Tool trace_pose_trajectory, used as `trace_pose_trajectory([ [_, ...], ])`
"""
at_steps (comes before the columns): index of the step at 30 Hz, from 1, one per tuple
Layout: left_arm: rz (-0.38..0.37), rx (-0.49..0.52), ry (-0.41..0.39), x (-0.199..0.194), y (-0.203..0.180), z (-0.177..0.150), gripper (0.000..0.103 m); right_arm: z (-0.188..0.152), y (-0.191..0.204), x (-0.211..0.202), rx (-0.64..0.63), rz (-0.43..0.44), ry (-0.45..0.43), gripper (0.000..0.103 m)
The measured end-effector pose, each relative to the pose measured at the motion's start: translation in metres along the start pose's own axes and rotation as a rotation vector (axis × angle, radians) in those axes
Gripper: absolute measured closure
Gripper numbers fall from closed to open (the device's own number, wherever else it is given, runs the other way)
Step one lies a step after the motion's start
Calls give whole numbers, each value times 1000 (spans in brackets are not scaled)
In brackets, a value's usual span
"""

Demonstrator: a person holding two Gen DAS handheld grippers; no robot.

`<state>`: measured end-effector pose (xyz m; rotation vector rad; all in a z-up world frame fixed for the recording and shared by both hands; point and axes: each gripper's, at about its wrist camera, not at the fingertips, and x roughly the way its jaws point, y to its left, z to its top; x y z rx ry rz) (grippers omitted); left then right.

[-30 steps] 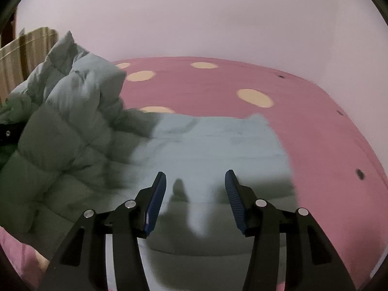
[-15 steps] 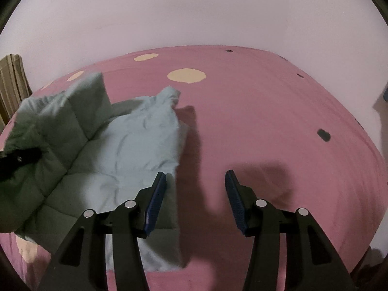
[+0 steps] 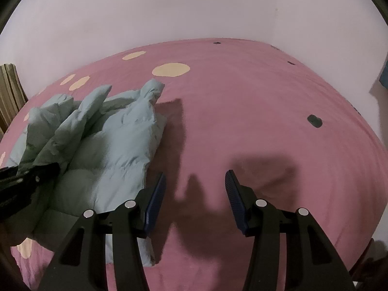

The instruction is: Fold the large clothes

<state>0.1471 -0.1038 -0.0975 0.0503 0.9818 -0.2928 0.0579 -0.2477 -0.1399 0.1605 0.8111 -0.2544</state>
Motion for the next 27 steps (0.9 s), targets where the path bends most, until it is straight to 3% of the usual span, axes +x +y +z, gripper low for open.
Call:
trace_pose_trajectory([
  [4,-38,-8,-29,-16,-6,-1,46,2,-1,-1,3,-5,-6,52],
  [8,-100,-4,-81,-52,-12,-6,44,1,1,-4,-6,-9,-5,52],
  [11,-107,-5,-143,-79,-5,-10,41,3,3,-7,-13,-8,-9,52],
  [16,-32,-54,-239,-113,34,-16,35,10,12,-17,-22,15,-25,52],
  [19,44,-121,-278,-119,76,-20,30,14,24,-23,-37,36,-40,44],
  [24,165,-231,-258,-98,137,-28,30,20,50,-29,-72,75,-48,44],
  [27,157,-304,-212,-77,166,-36,30,25,68,-31,-90,100,-49,44],
])
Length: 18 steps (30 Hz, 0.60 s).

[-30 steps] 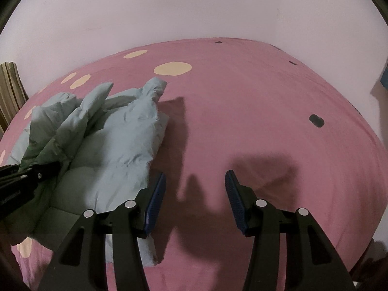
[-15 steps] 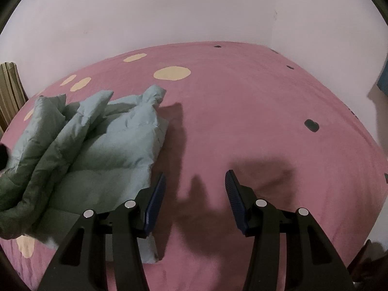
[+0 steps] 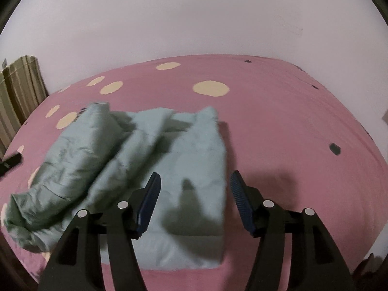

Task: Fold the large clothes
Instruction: 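Open the left gripper and withdraw both grippers from the folded jacket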

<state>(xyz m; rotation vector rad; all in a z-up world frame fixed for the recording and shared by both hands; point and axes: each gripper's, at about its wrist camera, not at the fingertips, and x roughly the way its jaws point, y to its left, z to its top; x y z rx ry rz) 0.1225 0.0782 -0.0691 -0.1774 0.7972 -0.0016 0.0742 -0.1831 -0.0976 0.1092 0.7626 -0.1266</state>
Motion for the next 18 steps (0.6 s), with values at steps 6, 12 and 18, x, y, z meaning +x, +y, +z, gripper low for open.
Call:
trace_pose_trajectory([
  [6,23,-21,23,21,23,-3,30,15,27,-3,-8,30,-12,43],
  [12,33,-28,21,24,37,-4,30,31,55,-5,12,95,-33,30],
  [18,30,-18,52,37,37,-11,30,31,88,21,-23,112,30,29],
])
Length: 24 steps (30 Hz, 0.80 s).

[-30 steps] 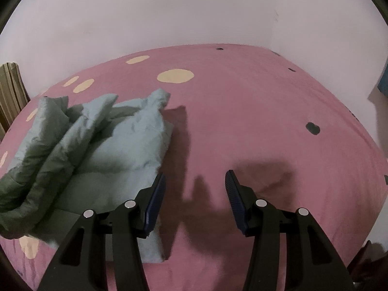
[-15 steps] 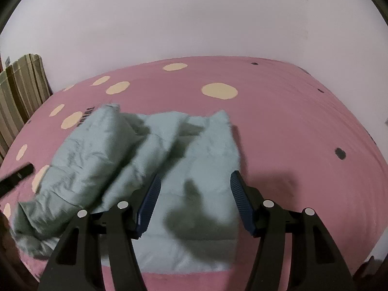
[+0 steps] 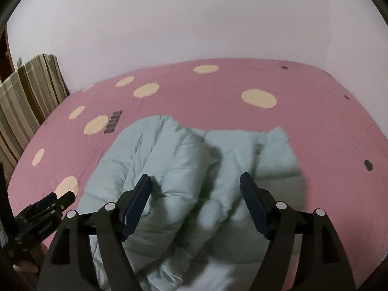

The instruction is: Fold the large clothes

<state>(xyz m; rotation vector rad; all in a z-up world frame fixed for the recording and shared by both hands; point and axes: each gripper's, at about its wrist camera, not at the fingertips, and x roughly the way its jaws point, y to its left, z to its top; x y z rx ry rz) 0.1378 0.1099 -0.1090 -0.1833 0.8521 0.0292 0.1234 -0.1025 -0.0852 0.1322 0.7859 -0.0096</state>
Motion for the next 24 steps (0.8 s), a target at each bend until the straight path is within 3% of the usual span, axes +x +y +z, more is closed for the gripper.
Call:
trace_pose_trajectory([
  [6,-5,3,25,13,0,-4,30,-10,4,27,-10,-20,72,29],
  [14,-5,-4,37,21,2,-8,30,-14,1,44,19,24,134,31],
  [20,-7,-5,45,22,0,-8,30,-15,5,47,19,117,145,85],
  [24,-44,-6,38,12,-8,-4,30,-4,-4,23,44,132,62,94],
])
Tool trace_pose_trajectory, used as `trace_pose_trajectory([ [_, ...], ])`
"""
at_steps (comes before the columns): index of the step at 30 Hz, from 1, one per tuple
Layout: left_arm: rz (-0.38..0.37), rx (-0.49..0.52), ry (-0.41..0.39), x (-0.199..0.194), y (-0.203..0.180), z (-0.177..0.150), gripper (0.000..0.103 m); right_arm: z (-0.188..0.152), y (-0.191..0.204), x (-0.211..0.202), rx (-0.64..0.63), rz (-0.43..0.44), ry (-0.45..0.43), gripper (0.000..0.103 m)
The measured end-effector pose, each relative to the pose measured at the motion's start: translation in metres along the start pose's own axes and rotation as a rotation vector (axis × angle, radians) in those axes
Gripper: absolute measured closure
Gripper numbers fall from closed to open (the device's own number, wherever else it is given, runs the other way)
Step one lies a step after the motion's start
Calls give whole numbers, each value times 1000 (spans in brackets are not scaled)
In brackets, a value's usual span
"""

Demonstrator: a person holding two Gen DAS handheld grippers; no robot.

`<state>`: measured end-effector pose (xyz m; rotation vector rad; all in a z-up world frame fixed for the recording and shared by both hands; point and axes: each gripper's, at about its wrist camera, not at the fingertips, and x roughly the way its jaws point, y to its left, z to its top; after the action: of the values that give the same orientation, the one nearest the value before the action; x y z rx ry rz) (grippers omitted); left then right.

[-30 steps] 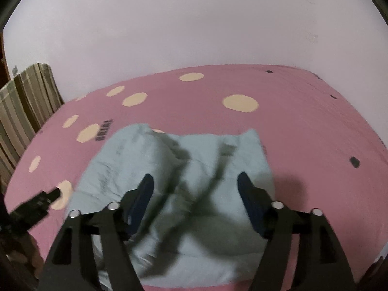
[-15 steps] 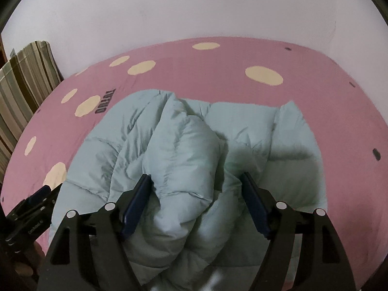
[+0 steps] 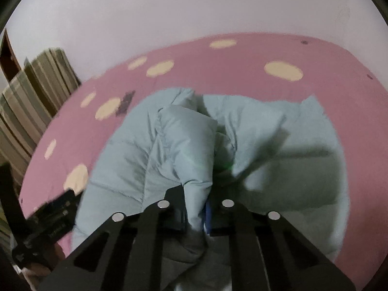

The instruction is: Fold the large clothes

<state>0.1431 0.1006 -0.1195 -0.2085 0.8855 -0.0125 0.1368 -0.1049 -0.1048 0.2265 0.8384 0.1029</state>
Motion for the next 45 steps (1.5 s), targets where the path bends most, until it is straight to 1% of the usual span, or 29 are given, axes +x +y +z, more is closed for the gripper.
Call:
trace_pose_trajectory([
  [3,-48,14,-13,-10,-14,3,30,11,-13,-25,-6,-36,-68,94],
  [6,-109,43,-21,-16,-37,7,30,16,-35,-38,11,-74,-92,94],
  [9,-139,95,-20,-15,-65,8,30,14,-63,-34,45,-99,-68,94],
  [11,-153,141,-5,-9,-87,4,30,9,-78,-25,60,-91,-35,94],
  [14,-141,202,6,1,-110,-3,29,1,-96,-12,59,-111,-5,93],
  [17,-121,235,37,13,-121,-9,29,-3,-108,-1,65,-113,17,92],
  [20,-112,231,73,24,-123,-10,28,-6,-116,14,67,-102,46,89],
  [26,-78,274,99,43,-133,-13,28,-11,-132,36,87,-75,68,87],
  [30,-81,273,125,55,-134,-15,28,-11,-141,40,116,-53,76,87],
  [33,-81,269,125,54,-133,-16,28,-9,-137,38,101,-70,74,85],
  [37,-79,269,108,47,-132,-15,28,-9,-129,22,89,-95,54,78],
  [39,-78,261,105,43,-131,-15,28,-9,-127,7,102,-101,35,78],
  [42,-71,240,92,33,-128,-13,29,-10,-119,-25,87,-121,-26,78],
  [43,-66,232,82,28,-126,-13,29,-11,-117,-33,80,-129,-41,78],
  [45,-60,210,46,11,-122,-14,29,-14,-108,-55,64,-116,-69,78],
])
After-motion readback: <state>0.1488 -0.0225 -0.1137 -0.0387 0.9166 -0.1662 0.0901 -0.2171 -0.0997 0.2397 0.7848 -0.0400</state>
